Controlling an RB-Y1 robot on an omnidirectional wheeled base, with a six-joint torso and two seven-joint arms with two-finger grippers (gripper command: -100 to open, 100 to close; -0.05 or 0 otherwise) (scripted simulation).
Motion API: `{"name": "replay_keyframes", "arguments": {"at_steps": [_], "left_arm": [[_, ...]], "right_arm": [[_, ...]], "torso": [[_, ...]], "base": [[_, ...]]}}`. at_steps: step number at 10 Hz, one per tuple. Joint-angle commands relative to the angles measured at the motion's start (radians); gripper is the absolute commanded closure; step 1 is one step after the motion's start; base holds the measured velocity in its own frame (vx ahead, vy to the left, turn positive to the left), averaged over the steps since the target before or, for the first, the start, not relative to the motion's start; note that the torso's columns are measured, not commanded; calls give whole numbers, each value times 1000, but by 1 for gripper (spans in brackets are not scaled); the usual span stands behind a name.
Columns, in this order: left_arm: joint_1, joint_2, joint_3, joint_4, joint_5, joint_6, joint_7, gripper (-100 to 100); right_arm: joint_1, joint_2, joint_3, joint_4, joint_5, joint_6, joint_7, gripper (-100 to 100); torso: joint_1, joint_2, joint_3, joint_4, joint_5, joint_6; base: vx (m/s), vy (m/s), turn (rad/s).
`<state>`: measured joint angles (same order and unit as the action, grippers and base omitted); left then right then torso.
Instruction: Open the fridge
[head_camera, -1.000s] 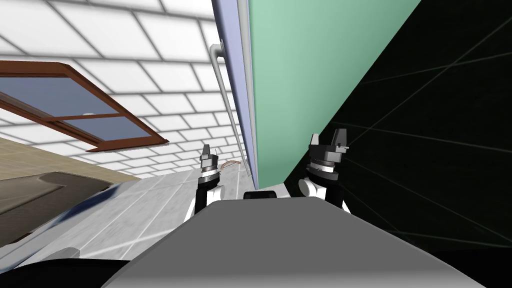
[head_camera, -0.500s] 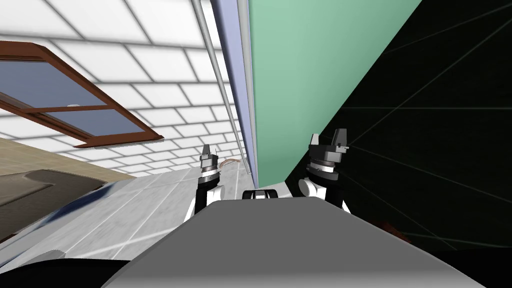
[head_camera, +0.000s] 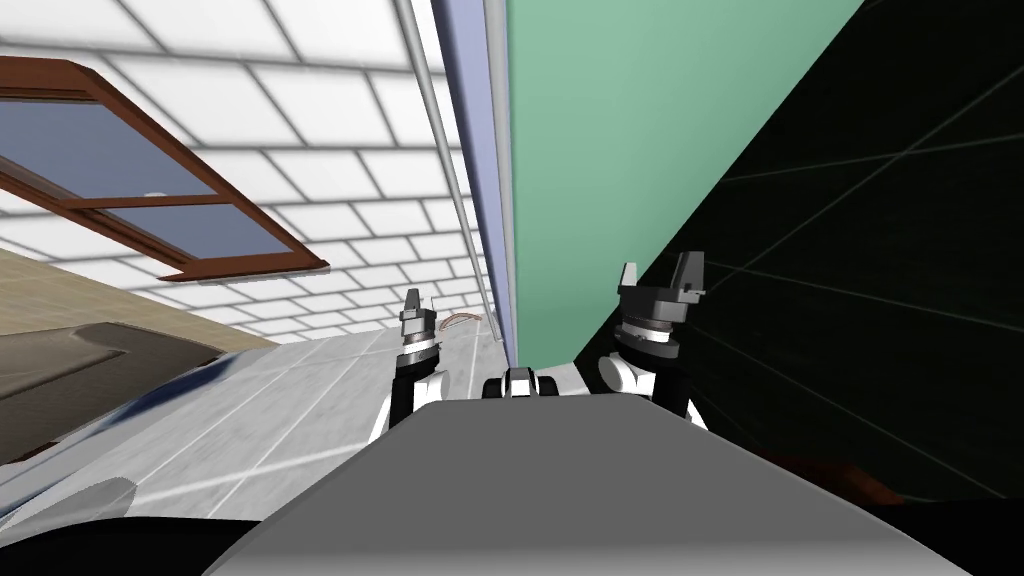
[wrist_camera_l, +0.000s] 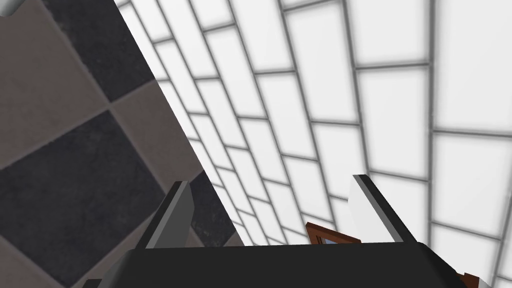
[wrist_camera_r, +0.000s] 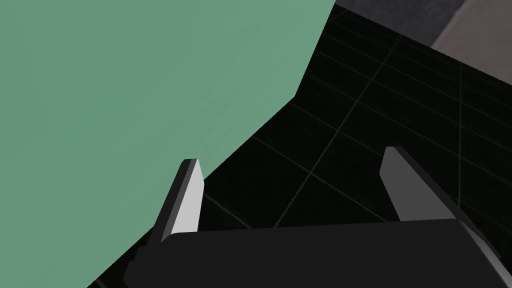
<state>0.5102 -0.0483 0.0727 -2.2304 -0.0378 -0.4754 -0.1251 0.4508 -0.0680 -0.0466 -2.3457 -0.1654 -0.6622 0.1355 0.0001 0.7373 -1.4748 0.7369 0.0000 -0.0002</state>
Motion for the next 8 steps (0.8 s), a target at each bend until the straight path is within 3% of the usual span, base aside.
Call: {"name": "replay_keyframes", "arguments": {"at_steps": [1, 3, 5, 8], "left_arm": [[0, 0, 0, 0, 0, 0, 0, 0], [0, 0, 0, 0, 0, 0, 0, 0], [0, 0, 0, 0, 0, 0, 0, 0], [0, 0, 0, 0, 0, 0, 0, 0]], "right_arm": [[-36, -46, 19, -21, -77, -27, -9, -100], [-56, -59, 27, -27, -117, -43, -13, -100], [-103, -80, 47, -37, -188, -80, -23, -100], [-129, -88, 57, -41, -262, -101, -29, -100]], "torso": [[0, 1, -1, 1, 0, 0], [0, 1, -1, 1, 0, 0], [0, 0, -1, 1, 0, 0], [0, 1, -1, 1, 0, 0]], "base": [[-18, -6, 190], [-16, -3, 139], [-13, 0, 225], [-12, -3, 131]]}}
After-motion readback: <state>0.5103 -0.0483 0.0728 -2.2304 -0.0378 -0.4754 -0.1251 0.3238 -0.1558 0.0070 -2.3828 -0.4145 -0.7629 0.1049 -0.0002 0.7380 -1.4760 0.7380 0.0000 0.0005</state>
